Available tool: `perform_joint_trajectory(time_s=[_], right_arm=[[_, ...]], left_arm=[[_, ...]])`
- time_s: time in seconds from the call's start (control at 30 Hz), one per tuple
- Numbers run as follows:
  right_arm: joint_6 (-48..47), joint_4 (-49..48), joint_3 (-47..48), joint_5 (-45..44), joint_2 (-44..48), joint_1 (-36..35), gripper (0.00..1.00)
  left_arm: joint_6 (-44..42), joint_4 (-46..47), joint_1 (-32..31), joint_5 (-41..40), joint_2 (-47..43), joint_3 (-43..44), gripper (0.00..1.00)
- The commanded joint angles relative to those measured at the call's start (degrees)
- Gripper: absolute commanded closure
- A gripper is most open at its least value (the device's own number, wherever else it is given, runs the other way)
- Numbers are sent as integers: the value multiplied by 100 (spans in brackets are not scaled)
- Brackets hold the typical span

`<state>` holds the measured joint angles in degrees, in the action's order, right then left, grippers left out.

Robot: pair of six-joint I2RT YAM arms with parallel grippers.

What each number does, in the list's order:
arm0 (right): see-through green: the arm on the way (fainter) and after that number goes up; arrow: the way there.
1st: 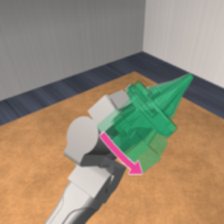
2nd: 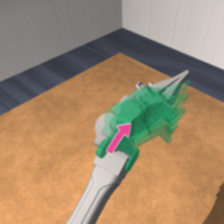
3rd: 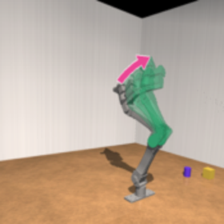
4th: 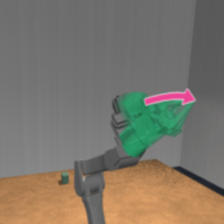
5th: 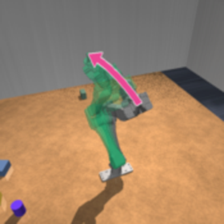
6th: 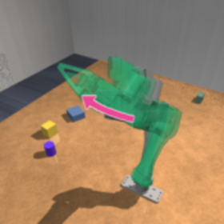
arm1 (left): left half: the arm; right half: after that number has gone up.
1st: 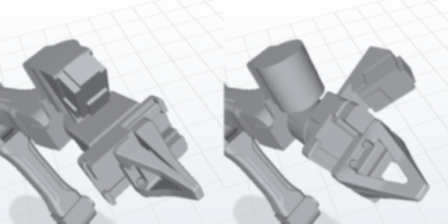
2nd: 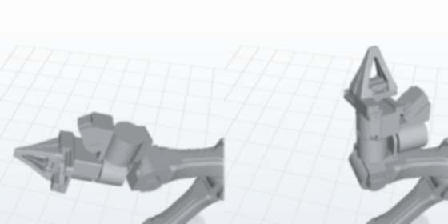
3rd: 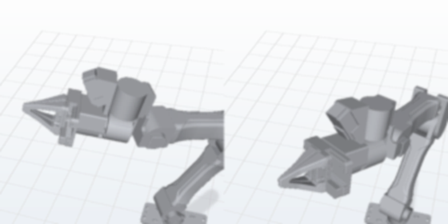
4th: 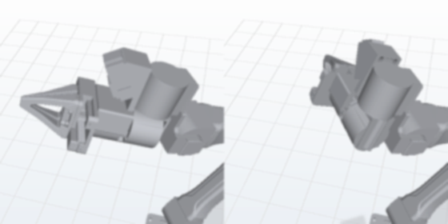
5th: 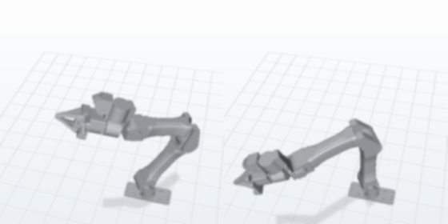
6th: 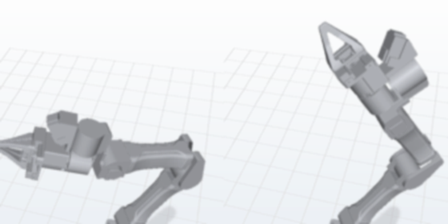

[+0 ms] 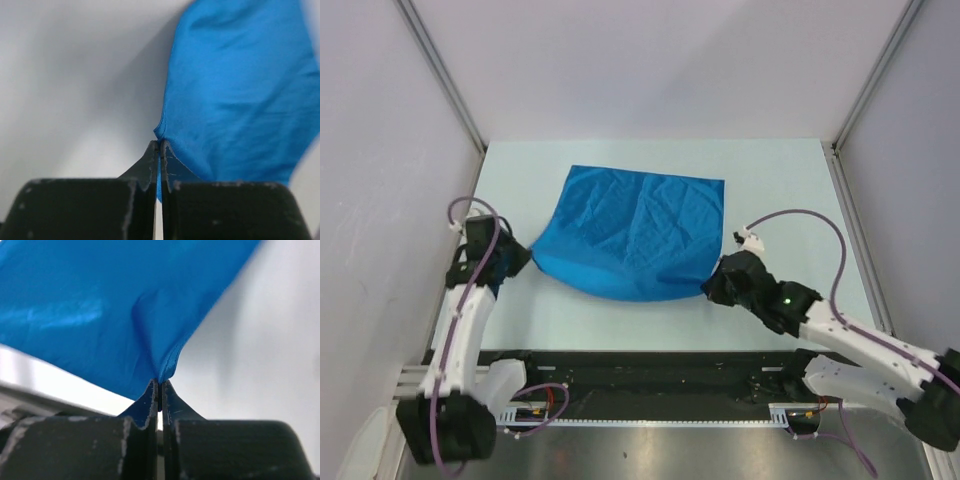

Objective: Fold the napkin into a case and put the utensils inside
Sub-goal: Fold and flatten the napkin at the center of the board.

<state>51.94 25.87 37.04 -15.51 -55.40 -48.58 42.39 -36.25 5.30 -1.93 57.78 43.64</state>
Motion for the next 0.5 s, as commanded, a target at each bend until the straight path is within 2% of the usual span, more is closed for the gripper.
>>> perform_joint_trajectory(time_s=[0.0,0.13,0.17,0.33,0.47], right_arm=[[-1835,-320,925,249,889,-116,100],[-2626,225,2025,461,1180,-555,100],[-2724,313,2262,452,1241,-669,100],[-3111,568,3439,373,1532,-1478,100],[-3076,446,3644,224,1646,-1523,100]], left_arm=[[-266,417,41,457,-1408,785,100],[-459,163,24,685,-1823,1918,100],[-477,49,24,686,-1832,2486,100],[-714,-347,-354,256,-1832,3808,100],[-688,-436,-416,70,-1630,4494,100]])
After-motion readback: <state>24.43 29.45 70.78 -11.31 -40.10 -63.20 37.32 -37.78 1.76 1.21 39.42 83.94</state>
